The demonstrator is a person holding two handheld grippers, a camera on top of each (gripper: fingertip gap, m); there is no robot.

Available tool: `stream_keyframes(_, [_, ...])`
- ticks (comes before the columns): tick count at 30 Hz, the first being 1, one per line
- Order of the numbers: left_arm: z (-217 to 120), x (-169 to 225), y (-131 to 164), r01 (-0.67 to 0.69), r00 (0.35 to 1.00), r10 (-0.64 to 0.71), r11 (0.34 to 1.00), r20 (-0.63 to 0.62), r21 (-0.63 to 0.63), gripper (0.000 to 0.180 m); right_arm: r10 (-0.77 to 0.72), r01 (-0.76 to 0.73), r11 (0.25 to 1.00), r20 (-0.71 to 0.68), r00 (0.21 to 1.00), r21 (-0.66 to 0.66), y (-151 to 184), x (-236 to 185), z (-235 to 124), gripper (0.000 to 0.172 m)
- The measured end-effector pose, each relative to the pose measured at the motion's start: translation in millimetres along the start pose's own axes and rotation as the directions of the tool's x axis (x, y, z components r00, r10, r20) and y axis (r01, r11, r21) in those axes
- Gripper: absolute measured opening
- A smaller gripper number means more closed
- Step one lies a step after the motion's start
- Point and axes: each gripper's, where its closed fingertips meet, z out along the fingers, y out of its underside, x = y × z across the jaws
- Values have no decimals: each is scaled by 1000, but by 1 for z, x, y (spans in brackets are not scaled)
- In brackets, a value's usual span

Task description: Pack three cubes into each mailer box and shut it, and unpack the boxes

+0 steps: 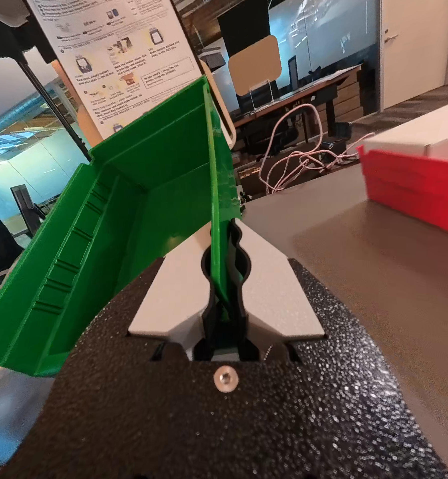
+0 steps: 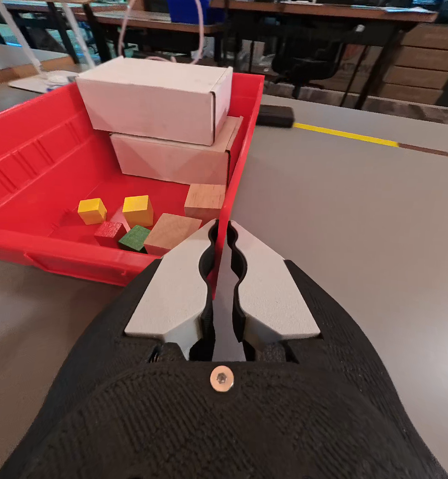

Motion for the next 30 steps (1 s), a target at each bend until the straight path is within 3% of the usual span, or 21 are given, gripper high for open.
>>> stream_keyframes(16, [-12, -8, -18, 83, 995, -77, 991, -56, 103, 5, -155, 151, 988, 280, 947, 36, -32, -216, 80, 5])
stream_keyframes(18, [-13, -9, -20, 54, 998, -51, 993, -32, 108, 5, -159, 153, 987, 333, 930, 45, -34, -236, 83, 7])
stream_keyframes(20, [-15, -11, -22, 15, 1000, -14, 994, -5, 106, 5, -153, 140, 988, 404, 902, 61, -35, -255, 81, 24])
stream_keyframes(22, [-20, -13, -25, -10, 1000, 10, 995, 2, 94, 5, -175, 132, 983, 424, 889, 130, -45, -263, 73, 41])
stream_keyframes(25, [-31, -13, -39, 11, 1000, -9, 992, -22, 130, 5, -219, 103, 953, 411, 885, 286, -69, -252, 45, 45])
stream_keyframes(27, [-38, -8, -52, 23, 999, -15, 984, -46, 175, 5, -249, 99, 916, 357, 900, 389, -84, -228, 23, 45])
stream_keyframes(30, [-46, 15, -73, 6, 994, 19, 971, -104, 238, 5, -276, 164, 837, 145, 950, 522, -98, -159, -9, 44])
